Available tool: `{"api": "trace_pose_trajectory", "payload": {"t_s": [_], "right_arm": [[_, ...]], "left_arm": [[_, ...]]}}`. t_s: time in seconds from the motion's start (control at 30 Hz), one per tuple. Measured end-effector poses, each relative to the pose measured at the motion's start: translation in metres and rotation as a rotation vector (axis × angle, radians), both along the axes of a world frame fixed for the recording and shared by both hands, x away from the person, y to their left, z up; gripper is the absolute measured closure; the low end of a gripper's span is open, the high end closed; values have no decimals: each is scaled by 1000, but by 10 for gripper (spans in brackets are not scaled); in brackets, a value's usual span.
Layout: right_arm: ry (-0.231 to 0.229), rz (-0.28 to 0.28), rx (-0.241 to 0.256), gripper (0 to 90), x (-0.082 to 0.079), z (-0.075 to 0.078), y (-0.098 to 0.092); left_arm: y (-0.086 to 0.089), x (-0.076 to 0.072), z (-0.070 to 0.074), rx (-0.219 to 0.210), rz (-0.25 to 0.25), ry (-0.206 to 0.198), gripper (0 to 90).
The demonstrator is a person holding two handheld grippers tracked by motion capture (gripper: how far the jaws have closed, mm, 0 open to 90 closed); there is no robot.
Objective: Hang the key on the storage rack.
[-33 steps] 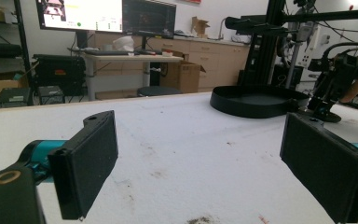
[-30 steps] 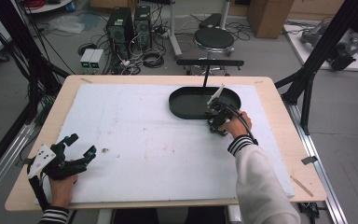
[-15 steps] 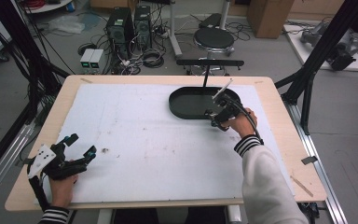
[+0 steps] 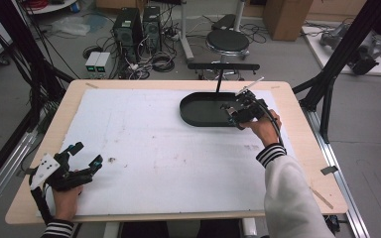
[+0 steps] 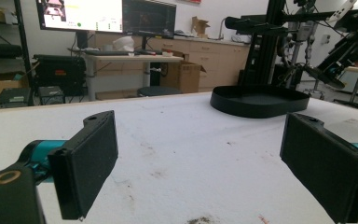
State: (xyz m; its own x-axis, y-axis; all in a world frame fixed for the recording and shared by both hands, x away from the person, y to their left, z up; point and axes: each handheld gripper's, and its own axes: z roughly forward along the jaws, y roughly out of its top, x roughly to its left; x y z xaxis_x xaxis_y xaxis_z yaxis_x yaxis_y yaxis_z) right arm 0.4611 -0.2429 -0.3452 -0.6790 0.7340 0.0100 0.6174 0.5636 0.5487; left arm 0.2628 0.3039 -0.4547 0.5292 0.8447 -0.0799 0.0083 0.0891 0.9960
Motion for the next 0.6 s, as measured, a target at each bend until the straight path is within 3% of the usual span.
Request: {"api": "trace_pose_trajectory", "payload": {"t_s": [0.3,0.6], "right_arm": [[-86,-43,32,483,-1,15,-10],[-167,-65,52,483,3,42,-11]], "left_arm": [[0,0,0,3,0,-4,116],[0,0,0,2,0,-4,116]]}}
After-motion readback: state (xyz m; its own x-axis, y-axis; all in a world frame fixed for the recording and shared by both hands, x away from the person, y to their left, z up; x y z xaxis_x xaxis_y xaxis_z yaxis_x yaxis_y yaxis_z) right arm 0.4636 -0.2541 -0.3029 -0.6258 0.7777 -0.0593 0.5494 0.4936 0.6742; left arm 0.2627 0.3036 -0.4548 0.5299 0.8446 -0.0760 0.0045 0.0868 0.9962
